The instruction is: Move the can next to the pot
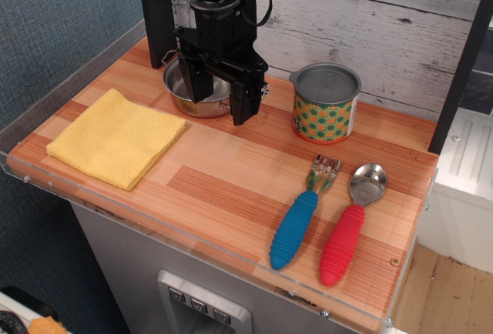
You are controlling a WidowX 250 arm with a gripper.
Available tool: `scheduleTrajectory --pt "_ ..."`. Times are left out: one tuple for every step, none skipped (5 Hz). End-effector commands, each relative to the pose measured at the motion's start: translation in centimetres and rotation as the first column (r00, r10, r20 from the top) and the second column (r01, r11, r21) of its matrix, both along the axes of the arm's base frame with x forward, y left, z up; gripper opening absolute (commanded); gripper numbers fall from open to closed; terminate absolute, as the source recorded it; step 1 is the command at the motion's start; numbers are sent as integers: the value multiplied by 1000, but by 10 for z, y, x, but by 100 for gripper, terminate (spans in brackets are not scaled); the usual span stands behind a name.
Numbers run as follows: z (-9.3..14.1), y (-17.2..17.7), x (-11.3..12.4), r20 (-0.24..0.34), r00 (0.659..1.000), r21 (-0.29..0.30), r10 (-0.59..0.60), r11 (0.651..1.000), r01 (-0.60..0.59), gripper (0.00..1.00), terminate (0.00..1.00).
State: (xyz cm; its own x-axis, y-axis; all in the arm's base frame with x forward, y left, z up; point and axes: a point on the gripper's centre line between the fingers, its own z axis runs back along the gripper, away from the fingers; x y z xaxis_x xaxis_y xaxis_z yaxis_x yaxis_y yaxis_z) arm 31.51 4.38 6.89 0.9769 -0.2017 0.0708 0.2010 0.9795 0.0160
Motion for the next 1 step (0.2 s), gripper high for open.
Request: scheduleTrajectory --pt "21 3 1 52 999 7 3 1000 -3 100 100"
